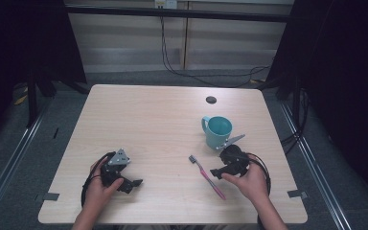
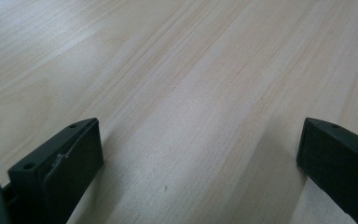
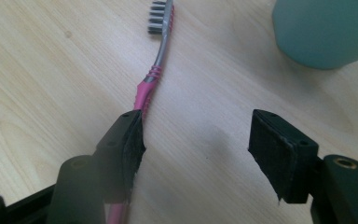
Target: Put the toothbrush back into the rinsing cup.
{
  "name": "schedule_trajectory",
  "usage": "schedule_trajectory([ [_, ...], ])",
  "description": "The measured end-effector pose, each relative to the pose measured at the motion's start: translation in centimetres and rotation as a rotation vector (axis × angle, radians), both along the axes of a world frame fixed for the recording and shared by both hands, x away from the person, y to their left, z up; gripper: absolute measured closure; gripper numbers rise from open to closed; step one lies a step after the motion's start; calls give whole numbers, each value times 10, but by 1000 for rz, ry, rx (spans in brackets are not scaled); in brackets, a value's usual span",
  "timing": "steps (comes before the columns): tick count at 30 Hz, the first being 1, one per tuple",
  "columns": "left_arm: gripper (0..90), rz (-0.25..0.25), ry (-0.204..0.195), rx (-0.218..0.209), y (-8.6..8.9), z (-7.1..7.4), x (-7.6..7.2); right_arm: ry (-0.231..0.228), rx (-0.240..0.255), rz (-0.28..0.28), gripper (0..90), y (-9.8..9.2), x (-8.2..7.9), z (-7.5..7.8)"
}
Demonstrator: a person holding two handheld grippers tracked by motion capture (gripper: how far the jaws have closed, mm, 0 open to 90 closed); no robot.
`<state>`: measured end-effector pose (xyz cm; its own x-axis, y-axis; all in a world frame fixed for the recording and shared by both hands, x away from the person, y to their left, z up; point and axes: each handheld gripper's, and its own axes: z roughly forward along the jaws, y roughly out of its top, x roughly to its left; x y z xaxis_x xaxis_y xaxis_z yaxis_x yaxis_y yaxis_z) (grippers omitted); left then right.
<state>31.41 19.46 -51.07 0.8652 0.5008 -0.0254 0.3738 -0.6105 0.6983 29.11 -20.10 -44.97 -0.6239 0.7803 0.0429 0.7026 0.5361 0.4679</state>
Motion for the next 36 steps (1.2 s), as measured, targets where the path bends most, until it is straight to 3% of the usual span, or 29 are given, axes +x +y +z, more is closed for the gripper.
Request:
schedule_trajectory([
  [20, 0, 10, 2, -7, -1, 0, 0, 58, -5, 21, 375, 20, 10, 4],
  [36, 0, 11, 2, -7, -1, 0, 0, 149, -29, 17, 426, 38, 19, -1],
])
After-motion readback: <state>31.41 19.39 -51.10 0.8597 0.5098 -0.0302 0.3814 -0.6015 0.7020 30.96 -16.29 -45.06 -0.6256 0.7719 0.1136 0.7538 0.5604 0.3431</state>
